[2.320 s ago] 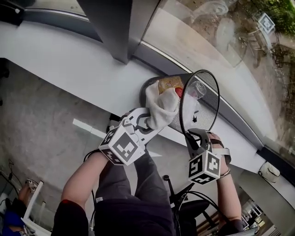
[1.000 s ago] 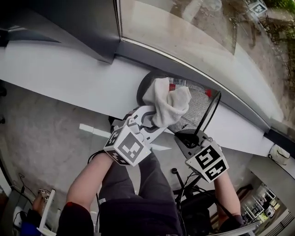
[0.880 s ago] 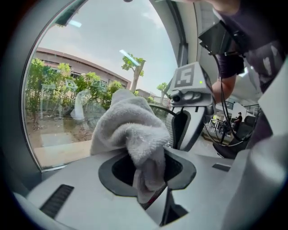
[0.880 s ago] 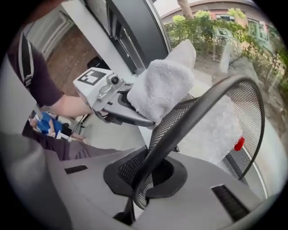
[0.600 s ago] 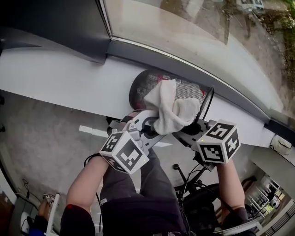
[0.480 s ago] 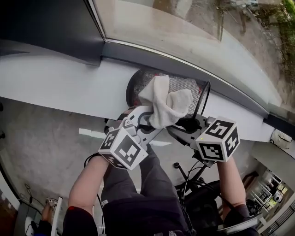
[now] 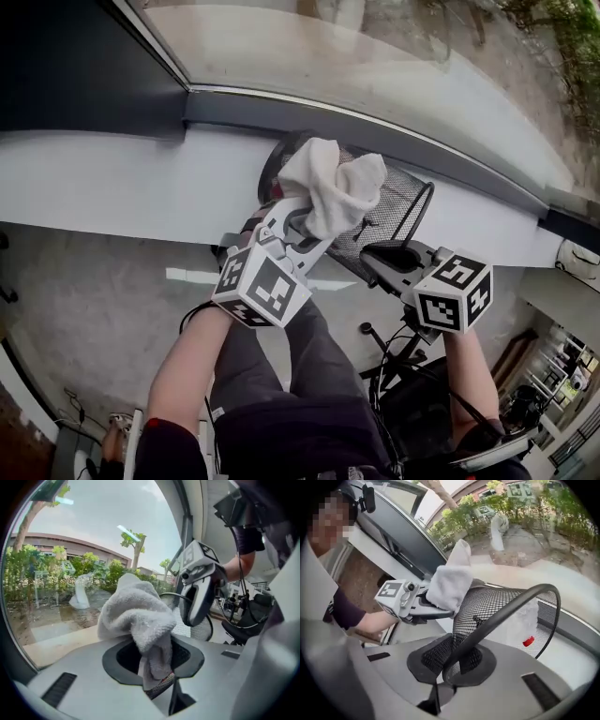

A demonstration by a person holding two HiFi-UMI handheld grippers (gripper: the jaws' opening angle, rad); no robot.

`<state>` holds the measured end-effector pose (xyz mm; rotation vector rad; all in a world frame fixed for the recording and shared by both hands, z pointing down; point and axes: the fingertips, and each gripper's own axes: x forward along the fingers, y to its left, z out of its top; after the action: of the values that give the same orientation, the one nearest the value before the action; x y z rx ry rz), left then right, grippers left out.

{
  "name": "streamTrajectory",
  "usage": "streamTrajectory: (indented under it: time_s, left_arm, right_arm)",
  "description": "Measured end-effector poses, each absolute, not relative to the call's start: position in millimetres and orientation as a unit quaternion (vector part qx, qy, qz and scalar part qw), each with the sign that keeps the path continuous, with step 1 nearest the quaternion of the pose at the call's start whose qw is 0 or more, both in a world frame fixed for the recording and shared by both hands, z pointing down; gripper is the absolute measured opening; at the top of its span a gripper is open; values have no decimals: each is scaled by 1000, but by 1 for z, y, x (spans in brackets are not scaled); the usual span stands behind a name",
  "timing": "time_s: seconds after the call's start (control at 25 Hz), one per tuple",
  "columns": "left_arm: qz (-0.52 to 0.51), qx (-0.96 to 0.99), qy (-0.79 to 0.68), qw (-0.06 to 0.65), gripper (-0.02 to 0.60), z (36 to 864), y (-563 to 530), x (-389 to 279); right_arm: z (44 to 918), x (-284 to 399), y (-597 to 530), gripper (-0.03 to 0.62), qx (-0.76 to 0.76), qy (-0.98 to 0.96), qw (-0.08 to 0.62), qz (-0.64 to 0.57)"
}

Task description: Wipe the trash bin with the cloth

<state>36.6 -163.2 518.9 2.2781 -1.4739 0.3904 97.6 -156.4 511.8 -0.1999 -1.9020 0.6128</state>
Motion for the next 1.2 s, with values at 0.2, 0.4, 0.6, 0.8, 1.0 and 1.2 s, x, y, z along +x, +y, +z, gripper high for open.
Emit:
streamTrajectory:
  time_s: [0.2, 0.4, 0.6, 0.8, 1.0, 1.2]
  left_arm:
    - [176, 846, -472, 175, 112, 514, -145, 66]
    - [96, 847, -474, 220, 112, 515, -137, 85]
    - [50, 805, -534, 256, 112, 528, -116, 41]
    - [-6, 774, -554, 309, 112, 533, -106, 36]
    - [-22, 751, -566, 340, 112, 544, -79, 21]
    - [-92, 722, -578, 370, 112, 549, -65, 5]
  right_arm:
    - [496, 81, -162, 22, -80, -769, 543, 327]
    - [493, 61, -174, 37, -59, -736, 516, 434]
    - [495, -6, -159, 69, -43, -731, 460, 502]
    - [502, -17, -142, 94, -46, -748, 500, 433]
    - [516, -30, -102, 103, -80, -782, 551, 279]
    - [504, -44, -107, 101, -33, -799, 490, 347]
